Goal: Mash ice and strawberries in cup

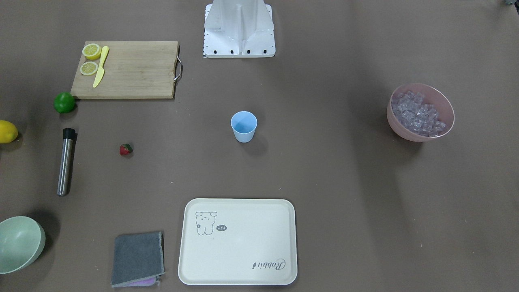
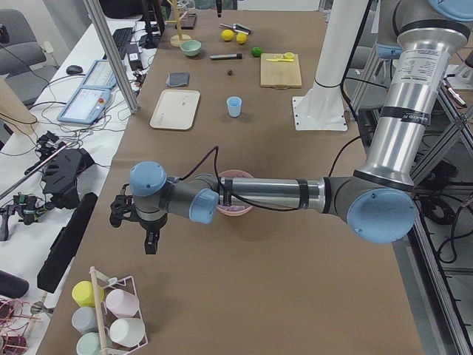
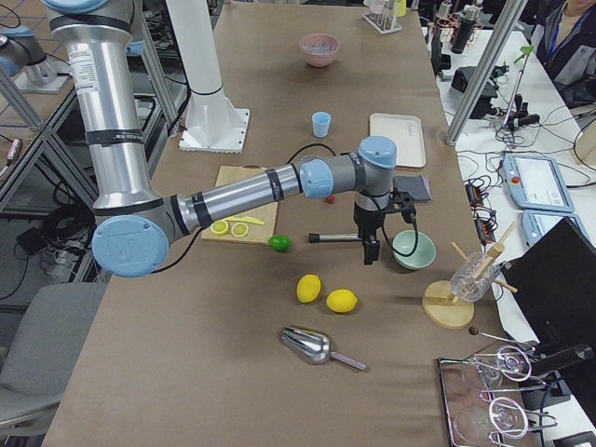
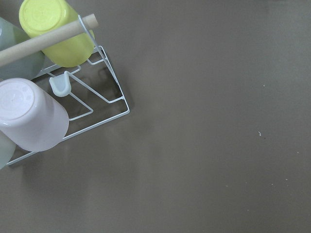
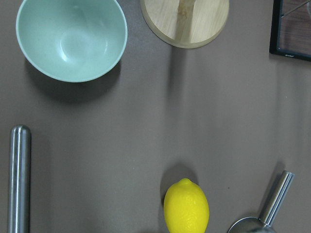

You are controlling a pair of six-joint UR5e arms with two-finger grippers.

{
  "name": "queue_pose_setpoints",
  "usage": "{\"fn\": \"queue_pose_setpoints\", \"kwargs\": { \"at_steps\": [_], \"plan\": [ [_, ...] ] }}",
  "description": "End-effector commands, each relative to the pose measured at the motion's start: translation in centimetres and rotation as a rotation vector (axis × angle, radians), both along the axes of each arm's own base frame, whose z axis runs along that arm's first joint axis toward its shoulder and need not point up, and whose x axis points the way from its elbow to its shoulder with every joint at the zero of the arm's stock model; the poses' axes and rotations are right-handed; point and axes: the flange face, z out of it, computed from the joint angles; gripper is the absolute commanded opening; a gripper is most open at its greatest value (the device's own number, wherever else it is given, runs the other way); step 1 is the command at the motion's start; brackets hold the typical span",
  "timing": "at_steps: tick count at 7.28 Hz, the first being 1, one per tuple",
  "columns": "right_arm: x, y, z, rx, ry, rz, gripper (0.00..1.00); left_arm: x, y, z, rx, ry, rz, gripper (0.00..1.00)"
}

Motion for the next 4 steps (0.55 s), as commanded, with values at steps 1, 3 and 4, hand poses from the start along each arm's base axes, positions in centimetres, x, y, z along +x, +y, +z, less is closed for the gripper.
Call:
{"fn": "queue_pose_setpoints", "kwargs": {
  "at_steps": [1,3,4],
  "plan": [
    [0.1,0.6,-0.9,0.007,-0.009,0.016,1.00,0.0,1.2,0.9,0.013,0.003,-0.001,0.98],
    [0.2,0.9,-1.5,0.022,-0.011,0.015,1.00,-0.1,1.8,1.7,0.003,-0.001,-0.003,0.97],
    [0.2,0.9,-1.6,0.023,-0.011,0.015,1.00,-0.1,2.4,2.1,-0.001,0.001,-0.002,0.98]
  ]
}}
